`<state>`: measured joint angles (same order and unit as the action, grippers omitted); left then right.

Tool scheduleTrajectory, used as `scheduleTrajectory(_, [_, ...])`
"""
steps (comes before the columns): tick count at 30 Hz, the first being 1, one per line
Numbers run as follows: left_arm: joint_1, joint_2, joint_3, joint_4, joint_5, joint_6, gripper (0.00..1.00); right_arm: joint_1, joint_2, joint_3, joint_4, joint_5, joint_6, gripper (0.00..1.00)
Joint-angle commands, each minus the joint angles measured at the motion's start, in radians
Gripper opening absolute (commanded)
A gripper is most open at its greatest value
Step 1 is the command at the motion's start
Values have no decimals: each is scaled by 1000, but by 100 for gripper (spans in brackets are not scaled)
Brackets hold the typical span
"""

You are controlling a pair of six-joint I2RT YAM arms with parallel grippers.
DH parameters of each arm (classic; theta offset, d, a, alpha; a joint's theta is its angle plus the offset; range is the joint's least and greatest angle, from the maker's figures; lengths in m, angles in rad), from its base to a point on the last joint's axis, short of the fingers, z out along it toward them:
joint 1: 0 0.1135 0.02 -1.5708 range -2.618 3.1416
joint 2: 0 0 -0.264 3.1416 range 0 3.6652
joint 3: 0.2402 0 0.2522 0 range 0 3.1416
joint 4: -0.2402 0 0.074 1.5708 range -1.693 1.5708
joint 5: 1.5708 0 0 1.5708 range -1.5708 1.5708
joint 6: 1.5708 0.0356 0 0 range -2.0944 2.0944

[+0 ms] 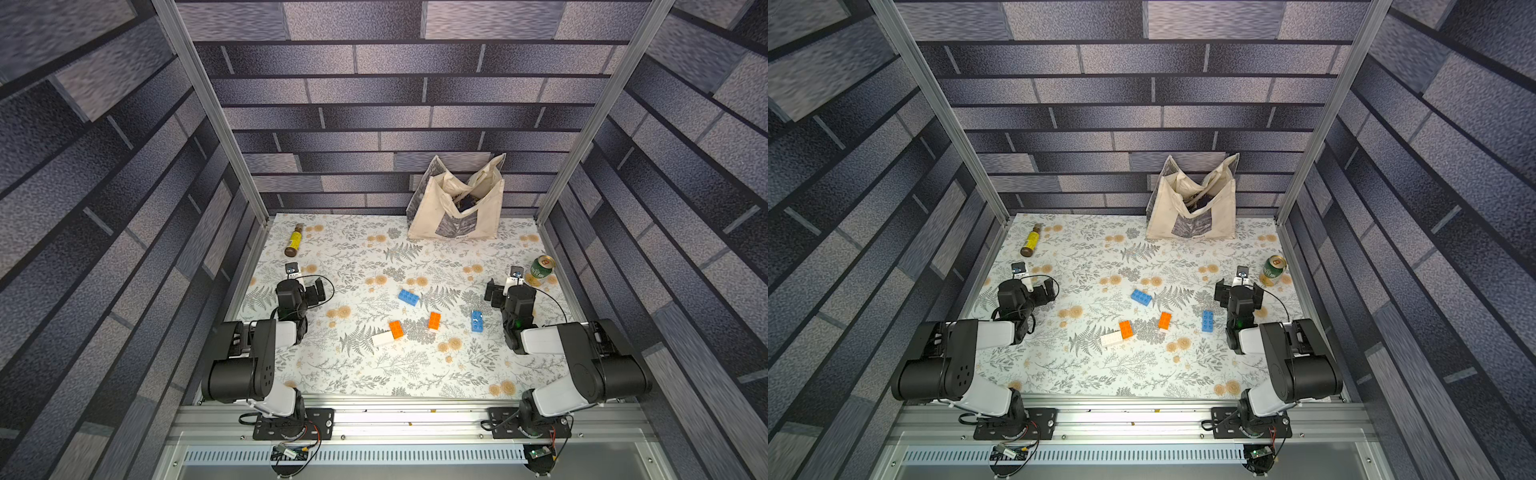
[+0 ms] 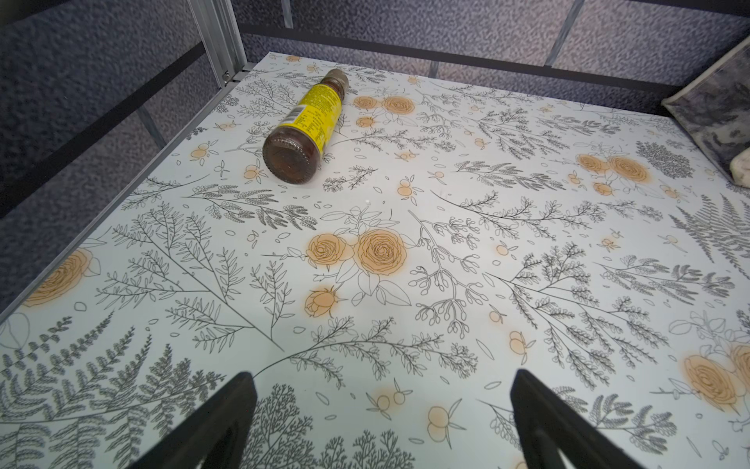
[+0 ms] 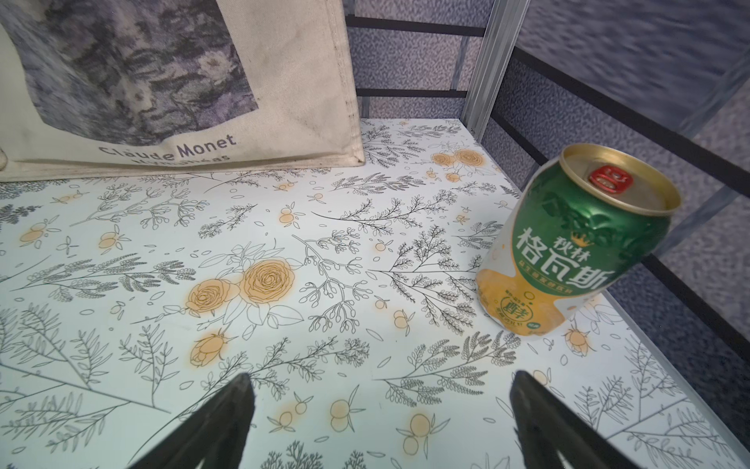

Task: Assemble a rectangle with lego
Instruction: Adjust the lego brick at the center of the board.

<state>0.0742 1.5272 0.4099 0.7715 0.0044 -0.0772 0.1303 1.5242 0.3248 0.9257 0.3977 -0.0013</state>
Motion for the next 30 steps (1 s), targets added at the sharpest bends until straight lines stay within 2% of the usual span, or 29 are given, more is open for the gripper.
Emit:
scheduleTrajectory(1, [7, 13, 21, 19, 16, 22, 100, -8, 11, 17, 30, -2, 7, 100])
scheduleTrajectory(7, [7, 6, 23, 15, 3, 18, 100, -8, 10, 14, 33, -2, 6, 100])
scheduleTrajectory(11, [3, -75, 100, -178, 13, 27, 100, -8, -13, 25, -3, -13, 1, 100])
scheduleTrajectory(15, [-4, -206, 111, -277, -25, 6, 100, -6, -41, 13, 0, -42, -11, 100])
scheduleTrajectory(16, [-5, -242, 119, -304, -28, -5, 100, -7, -74, 28, -48, -25, -12, 100])
scheduleTrajectory(19, [-31, -320, 167, -405, -59, -45, 100, -7, -210, 160, -399, 12, -10, 100])
scheduleTrajectory(23, [-123, -373, 221, -513, -157, -73, 100, -7, -302, 331, -752, 18, -15, 100])
scheduleTrajectory(27, [-240, -401, 279, -620, -272, -154, 100, -7, -352, 504, -1128, 6, 172, 100])
scheduleTrajectory(30, [-291, -396, 347, -759, -289, -329, 100, 9, -332, 642, -1432, -27, 320, 100])
